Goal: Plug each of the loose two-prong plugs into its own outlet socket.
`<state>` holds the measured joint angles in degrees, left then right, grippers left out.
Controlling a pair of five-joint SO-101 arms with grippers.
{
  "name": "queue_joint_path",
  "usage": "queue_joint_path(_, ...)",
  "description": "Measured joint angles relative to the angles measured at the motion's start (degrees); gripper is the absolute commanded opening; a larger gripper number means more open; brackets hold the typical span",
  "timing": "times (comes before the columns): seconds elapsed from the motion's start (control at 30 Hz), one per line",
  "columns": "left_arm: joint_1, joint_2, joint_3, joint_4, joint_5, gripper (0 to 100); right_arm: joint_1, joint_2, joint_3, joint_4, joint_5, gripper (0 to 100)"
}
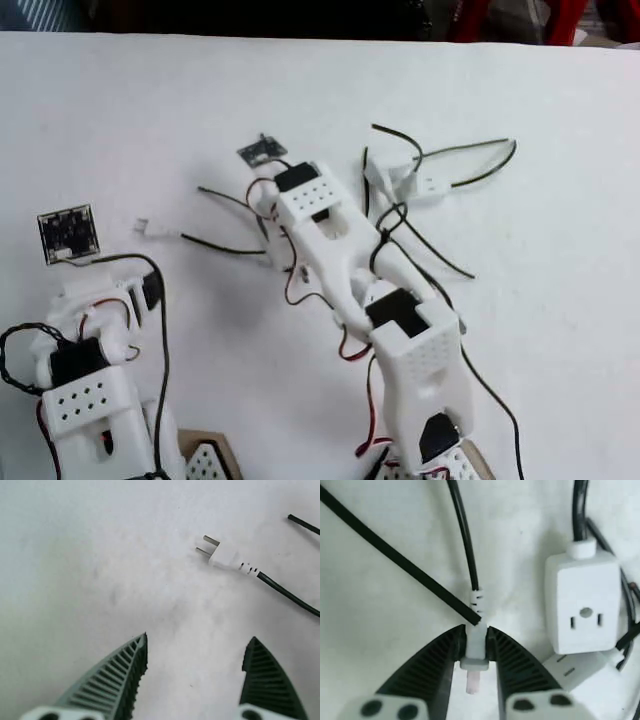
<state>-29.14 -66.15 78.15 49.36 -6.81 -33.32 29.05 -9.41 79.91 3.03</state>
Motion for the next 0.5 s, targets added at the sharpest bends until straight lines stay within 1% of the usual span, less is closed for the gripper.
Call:
queue_joint_path(0.07,0.0,0.0,0.0,0.0,0.0,31,-0.6,0.1,-0.1,1.3,-0.2,4.6)
queue_joint_path(0.2,0.0,0.0,0.0,0.0,0.0,31,-1.4,2.6,-0.3,1.9,-0.4,13.9)
queue_joint_path(0.27,0.0,0.0,0.0,0.0,0.0,31,-1.5,3.0,-0.3,2.2,-0.4,13.5)
queue_joint_path(0.43,0.0,0.0,0.0,0.0,0.0,31,-1.6,3.0,-0.4,2.2,-0.4,8.2)
queue_joint_path(0.5,0.0,0.0,0.0,0.0,0.0,31,-1.3,3.1,-0.4,2.2,-0.4,8.1)
